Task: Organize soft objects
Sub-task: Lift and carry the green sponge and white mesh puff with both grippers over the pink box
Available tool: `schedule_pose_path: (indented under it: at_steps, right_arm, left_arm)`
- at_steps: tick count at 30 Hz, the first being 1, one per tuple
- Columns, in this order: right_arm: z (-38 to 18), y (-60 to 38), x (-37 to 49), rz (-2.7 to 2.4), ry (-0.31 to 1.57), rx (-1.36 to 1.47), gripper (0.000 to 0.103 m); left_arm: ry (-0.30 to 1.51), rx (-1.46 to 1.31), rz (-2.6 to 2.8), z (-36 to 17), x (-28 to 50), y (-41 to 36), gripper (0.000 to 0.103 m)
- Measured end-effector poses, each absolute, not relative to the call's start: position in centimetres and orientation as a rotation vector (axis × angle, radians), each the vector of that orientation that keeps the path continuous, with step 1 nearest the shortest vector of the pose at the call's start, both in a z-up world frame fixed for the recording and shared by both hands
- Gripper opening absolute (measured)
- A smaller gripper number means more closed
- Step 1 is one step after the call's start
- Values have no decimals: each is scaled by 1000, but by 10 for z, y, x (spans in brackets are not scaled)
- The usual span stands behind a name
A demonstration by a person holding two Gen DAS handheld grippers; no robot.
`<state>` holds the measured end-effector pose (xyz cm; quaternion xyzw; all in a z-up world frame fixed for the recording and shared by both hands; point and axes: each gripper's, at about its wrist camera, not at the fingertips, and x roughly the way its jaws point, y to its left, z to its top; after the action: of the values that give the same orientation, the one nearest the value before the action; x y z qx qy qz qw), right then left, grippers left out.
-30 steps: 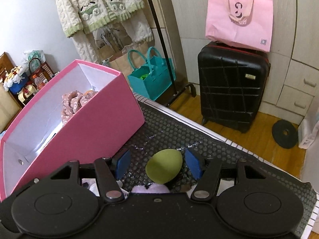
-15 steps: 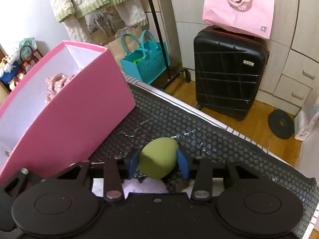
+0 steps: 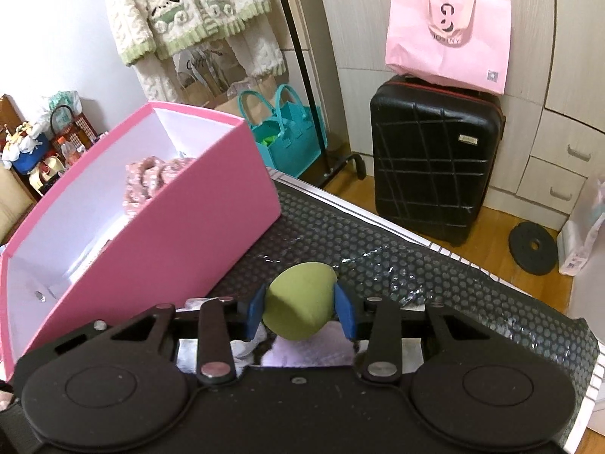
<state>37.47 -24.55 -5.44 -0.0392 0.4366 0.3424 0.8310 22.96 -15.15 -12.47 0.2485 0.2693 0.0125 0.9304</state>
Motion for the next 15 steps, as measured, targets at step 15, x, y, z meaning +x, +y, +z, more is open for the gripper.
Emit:
schedule_pose_path:
  at_steps: [15]
  right_arm:
    - [-36, -271, 316, 688, 873, -38, 46]
  left_arm:
    - [573, 360, -117, -103, 192, -126, 31]
